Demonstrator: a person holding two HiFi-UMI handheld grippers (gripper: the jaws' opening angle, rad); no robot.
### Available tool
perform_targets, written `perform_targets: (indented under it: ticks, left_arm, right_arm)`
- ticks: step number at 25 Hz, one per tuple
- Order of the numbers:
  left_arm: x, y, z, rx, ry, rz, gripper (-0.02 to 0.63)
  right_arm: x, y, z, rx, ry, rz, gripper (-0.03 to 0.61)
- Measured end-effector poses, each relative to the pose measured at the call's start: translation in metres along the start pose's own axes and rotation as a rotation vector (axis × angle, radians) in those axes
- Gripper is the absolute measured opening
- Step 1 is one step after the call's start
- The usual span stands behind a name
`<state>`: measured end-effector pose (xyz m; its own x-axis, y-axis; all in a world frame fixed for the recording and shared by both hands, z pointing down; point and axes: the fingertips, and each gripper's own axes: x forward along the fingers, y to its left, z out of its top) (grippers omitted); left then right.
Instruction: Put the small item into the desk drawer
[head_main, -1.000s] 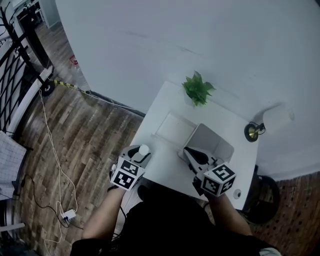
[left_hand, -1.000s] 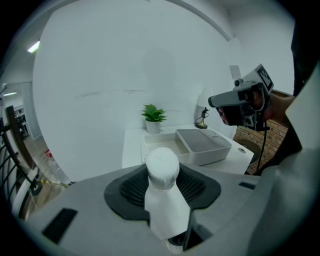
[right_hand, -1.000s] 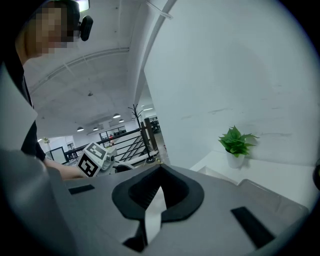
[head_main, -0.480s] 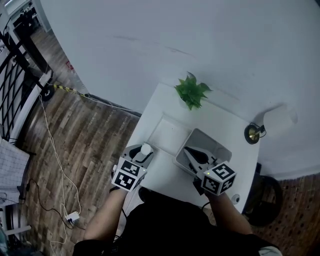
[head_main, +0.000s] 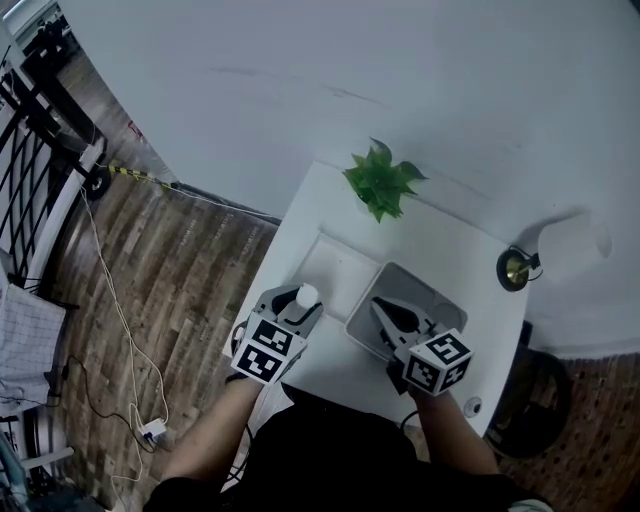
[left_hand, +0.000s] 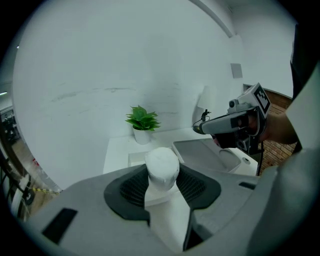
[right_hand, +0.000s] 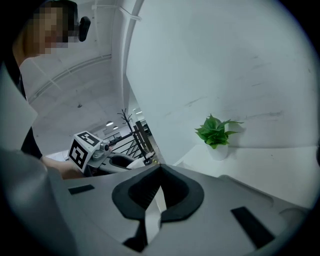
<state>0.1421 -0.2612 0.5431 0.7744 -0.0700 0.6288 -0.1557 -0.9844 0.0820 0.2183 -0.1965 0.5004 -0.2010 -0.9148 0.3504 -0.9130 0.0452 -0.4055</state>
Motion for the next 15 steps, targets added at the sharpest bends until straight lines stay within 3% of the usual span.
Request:
perform_targets:
  ticks: [6, 15]
  left_arm:
    - [0.038, -0.001, -0.003, 0.015, 0.056, -0.03, 0.178]
    - [0.092, -0.004, -0.014, 0.044, 0.115, -0.057, 0.178]
  right_arm:
    - [0.001, -0.029, -0.006, 0.033, 0.006, -0.033, 0.003]
    - [-0.001, -0.059, -0.005, 0.0, 0.016, -0.062, 0.003]
